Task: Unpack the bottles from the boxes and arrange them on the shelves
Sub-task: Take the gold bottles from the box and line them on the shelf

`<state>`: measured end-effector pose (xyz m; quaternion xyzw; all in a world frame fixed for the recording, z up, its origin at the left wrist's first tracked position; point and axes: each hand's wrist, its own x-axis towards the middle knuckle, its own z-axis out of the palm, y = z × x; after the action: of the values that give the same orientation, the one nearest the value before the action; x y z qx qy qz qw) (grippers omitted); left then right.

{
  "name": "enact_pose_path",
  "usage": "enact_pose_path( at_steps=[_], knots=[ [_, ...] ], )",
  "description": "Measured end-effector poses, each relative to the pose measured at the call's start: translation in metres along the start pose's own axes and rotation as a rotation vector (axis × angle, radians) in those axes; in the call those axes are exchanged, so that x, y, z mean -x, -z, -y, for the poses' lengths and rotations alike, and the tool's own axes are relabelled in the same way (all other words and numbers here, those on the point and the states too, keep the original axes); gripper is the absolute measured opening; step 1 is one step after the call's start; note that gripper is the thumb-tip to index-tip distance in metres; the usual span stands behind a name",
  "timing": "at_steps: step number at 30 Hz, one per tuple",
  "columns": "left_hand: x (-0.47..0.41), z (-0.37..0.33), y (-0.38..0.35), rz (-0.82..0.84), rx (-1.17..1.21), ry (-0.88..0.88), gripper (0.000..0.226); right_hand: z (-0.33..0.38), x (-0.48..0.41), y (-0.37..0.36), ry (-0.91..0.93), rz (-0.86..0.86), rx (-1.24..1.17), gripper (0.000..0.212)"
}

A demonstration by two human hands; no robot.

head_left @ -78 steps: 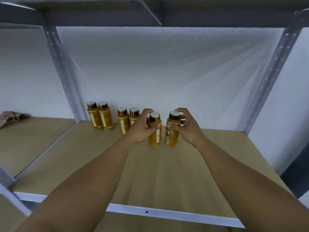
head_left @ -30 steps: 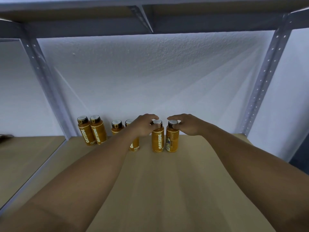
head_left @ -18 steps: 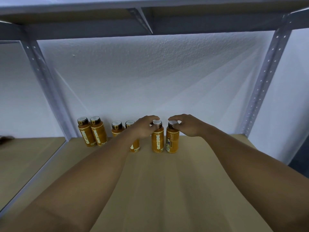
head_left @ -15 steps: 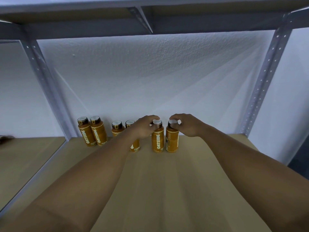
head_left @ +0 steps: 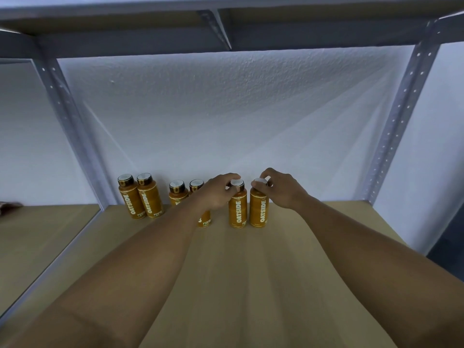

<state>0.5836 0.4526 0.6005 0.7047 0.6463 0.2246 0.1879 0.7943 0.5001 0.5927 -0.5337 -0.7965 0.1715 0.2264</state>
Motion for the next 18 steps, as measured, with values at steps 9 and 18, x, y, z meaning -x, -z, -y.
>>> enact_pose_path(
  at_steps=[9,18],
  knots=[
    [0.001,0.0,0.0,-0.008,-0.001,-0.004,0.045,-0.008,0.0,0.013,0.037,0.13,-0.13,0.048],
    [-0.001,0.002,-0.001,-0.013,-0.004,-0.009,0.044,-0.008,0.001,0.009,0.081,0.109,-0.129,0.048]
  ],
)
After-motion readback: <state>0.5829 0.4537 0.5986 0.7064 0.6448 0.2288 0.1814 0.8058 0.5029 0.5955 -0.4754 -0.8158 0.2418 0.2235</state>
